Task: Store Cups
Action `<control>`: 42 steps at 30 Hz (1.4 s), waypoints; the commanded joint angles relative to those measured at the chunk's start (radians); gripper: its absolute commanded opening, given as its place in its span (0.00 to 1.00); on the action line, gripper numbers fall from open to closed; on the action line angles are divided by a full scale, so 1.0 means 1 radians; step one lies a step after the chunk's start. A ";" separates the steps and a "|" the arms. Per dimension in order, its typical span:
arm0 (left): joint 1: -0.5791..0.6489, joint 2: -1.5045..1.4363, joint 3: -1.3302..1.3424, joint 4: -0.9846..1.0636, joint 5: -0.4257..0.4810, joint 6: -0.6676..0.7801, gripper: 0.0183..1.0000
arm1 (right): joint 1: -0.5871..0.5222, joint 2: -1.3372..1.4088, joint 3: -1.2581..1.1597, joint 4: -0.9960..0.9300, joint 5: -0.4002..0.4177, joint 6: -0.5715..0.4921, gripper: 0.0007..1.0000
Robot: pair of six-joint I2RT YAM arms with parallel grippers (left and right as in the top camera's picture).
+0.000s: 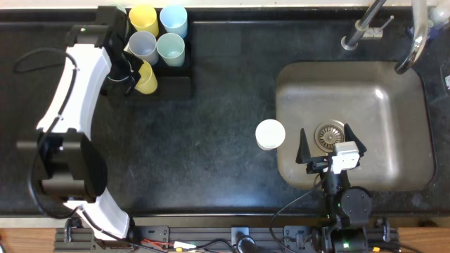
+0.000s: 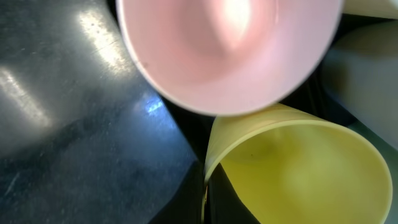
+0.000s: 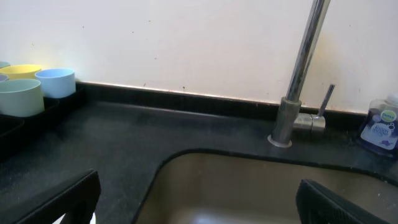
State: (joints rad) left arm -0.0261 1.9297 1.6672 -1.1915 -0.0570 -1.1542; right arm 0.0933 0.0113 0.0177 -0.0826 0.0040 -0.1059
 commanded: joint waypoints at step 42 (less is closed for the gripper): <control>-0.044 -1.043 -0.465 -0.381 -0.109 -0.026 1.00 | -0.002 -0.008 -0.013 0.005 -0.004 -0.003 1.00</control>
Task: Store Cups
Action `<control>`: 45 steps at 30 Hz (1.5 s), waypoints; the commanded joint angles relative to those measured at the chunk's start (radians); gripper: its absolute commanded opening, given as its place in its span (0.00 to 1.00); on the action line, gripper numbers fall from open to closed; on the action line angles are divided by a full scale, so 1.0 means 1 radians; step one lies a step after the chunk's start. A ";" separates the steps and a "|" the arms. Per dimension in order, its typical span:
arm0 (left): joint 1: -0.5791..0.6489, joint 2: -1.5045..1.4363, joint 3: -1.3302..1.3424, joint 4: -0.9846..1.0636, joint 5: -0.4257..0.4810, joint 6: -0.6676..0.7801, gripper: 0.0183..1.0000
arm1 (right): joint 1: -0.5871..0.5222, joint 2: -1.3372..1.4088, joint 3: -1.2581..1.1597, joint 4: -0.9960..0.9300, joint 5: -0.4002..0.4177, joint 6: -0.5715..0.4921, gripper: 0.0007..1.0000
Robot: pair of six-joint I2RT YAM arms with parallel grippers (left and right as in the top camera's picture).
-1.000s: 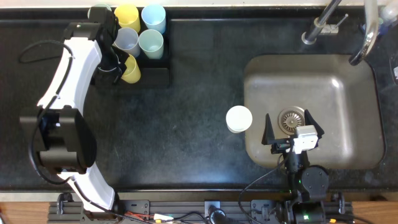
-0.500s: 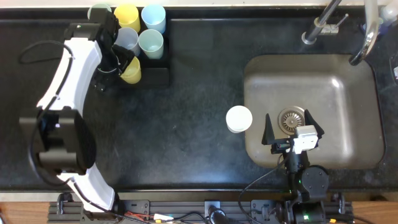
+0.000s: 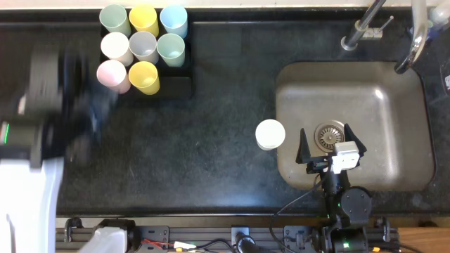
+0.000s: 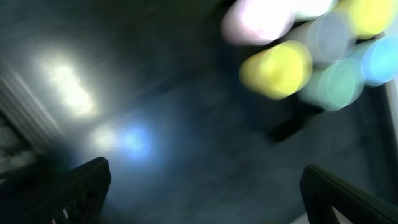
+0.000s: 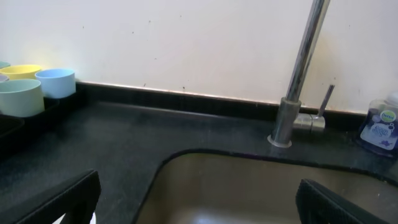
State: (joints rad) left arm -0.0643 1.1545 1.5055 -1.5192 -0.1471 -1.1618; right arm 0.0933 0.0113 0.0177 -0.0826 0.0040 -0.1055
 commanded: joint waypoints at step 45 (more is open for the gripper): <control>0.069 -1.152 -1.474 1.386 0.138 1.214 1.00 | -0.002 -0.008 -0.013 0.005 -0.004 -0.003 1.00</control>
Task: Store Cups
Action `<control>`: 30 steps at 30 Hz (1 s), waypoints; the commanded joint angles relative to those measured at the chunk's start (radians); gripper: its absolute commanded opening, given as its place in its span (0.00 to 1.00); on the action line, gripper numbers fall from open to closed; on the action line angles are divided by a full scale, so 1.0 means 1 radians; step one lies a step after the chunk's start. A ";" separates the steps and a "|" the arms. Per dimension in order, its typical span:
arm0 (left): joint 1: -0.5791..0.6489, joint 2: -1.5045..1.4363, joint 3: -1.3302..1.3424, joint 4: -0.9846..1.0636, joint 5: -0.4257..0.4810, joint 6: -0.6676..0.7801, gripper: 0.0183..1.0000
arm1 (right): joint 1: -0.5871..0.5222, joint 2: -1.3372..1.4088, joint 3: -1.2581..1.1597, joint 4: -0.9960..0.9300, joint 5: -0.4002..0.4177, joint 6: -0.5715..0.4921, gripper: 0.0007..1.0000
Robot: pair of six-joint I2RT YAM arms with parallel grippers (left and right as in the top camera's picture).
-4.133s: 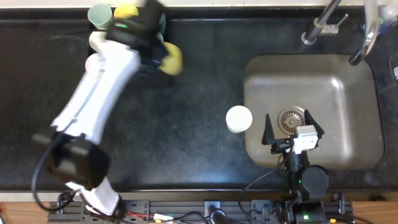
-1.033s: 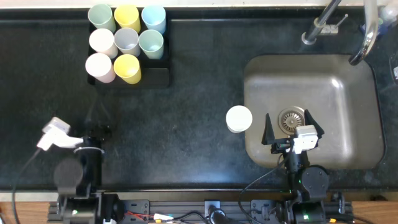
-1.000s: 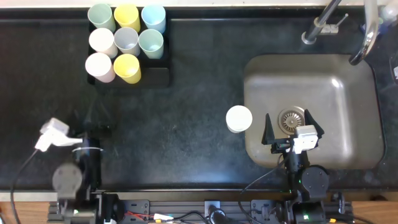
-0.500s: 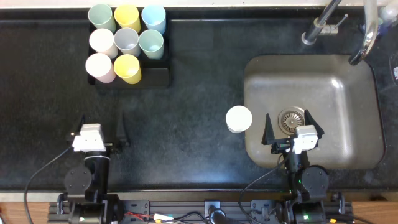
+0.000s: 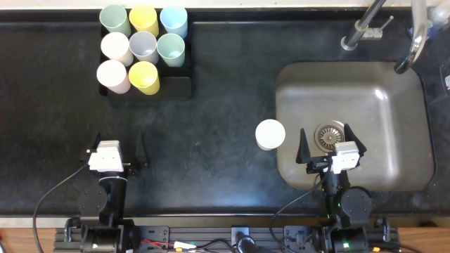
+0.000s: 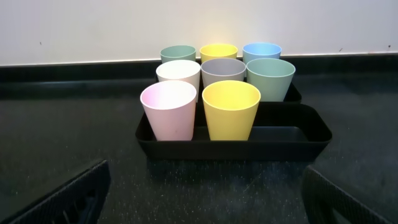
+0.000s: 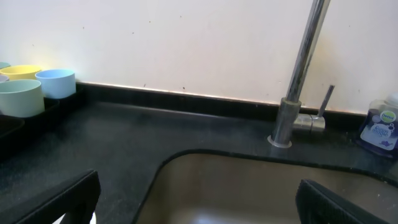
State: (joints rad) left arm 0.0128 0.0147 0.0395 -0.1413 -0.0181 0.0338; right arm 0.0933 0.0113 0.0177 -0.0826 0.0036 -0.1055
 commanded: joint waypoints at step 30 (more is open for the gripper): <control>-0.006 -0.012 -0.032 0.058 0.010 0.019 1.00 | -0.002 -0.008 -0.013 0.005 -0.003 -0.003 1.00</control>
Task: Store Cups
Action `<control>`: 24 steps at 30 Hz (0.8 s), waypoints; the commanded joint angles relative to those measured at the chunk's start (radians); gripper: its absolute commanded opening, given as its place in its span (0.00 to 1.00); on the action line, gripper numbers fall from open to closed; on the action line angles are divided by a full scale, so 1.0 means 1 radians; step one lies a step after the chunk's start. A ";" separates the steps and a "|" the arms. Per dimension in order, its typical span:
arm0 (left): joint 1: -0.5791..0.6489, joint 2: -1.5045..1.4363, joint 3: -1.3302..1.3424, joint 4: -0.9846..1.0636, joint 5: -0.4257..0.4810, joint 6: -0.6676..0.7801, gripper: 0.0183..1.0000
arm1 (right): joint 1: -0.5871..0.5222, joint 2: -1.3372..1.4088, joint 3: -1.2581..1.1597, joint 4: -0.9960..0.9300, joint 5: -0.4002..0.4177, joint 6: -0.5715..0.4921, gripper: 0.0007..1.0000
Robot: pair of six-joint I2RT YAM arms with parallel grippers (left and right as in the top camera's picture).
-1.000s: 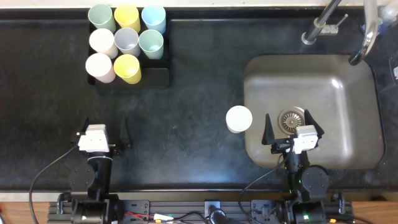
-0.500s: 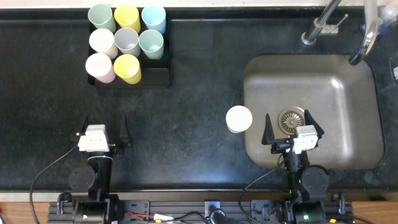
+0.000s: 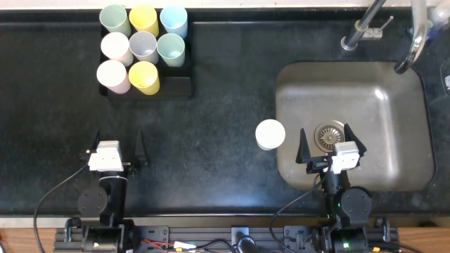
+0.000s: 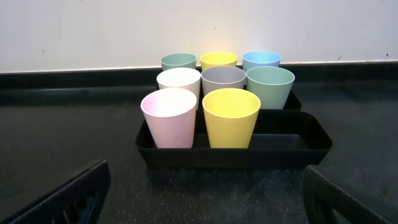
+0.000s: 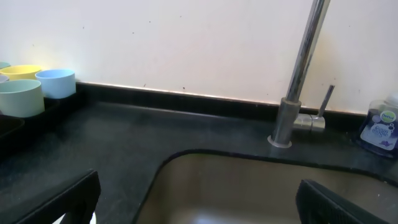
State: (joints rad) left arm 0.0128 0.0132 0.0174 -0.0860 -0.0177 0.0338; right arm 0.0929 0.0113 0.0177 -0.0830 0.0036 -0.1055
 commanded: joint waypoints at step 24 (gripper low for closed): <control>-0.006 -0.010 -0.010 0.003 0.009 0.019 1.00 | -0.001 0.680 0.951 -0.703 -0.055 -0.007 1.00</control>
State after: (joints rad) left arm 0.0128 0.0128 0.0151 -0.0864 -0.0181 0.0341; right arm 0.0933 0.5137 0.8024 -0.7235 -0.0479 -0.1093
